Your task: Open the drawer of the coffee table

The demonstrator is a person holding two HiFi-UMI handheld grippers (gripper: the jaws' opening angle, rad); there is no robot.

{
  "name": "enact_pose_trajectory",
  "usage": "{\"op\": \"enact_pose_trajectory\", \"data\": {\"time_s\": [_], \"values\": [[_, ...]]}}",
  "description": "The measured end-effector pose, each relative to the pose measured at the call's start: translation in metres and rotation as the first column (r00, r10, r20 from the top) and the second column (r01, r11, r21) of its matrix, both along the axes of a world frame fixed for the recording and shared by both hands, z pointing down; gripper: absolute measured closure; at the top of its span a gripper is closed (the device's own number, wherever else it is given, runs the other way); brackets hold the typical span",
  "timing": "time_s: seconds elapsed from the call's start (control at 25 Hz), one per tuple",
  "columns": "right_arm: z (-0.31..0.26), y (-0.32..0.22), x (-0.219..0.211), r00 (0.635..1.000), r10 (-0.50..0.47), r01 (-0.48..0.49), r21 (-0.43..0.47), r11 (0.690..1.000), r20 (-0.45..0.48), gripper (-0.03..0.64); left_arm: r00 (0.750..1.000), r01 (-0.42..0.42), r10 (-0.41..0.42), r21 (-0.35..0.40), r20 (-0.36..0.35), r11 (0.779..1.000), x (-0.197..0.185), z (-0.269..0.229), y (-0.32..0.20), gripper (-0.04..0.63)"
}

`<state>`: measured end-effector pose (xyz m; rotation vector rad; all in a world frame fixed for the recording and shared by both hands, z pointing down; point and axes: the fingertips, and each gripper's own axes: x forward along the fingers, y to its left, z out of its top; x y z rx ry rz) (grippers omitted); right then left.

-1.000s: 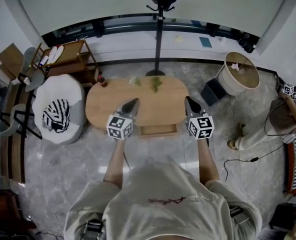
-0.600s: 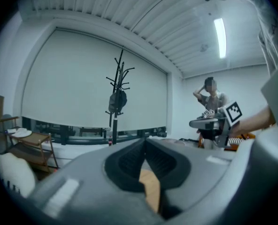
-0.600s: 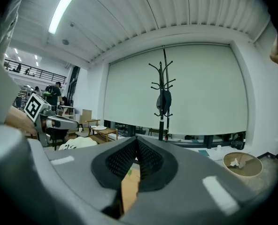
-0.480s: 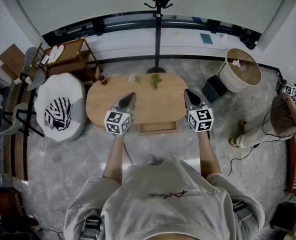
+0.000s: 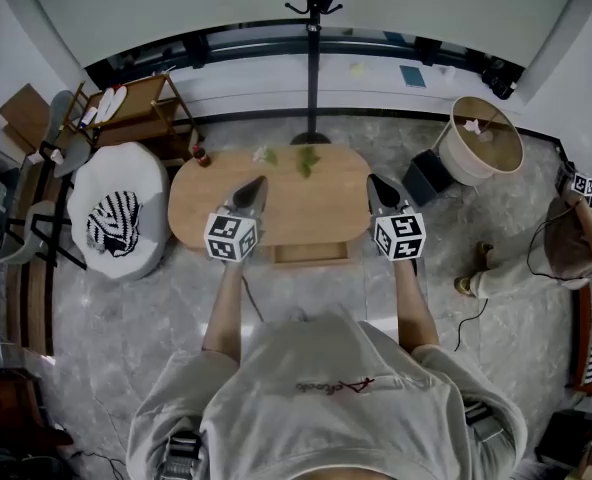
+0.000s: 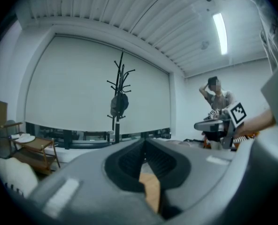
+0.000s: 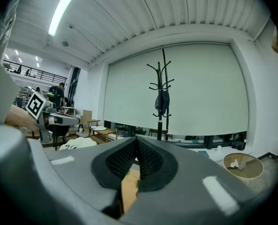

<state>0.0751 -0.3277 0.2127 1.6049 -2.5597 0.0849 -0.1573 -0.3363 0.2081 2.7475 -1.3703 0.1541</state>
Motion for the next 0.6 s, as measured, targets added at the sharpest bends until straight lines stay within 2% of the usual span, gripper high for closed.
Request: {"op": "enact_pose_trajectory", "data": {"time_s": [0.6], "values": [[0.014, -0.003, 0.000, 0.999, -0.032, 0.033, -0.024, 0.999, 0.022, 0.614, 1.000, 0.016, -0.016, -0.016, 0.010, 1.000, 0.011, 0.011, 0.003, 0.594]]}}
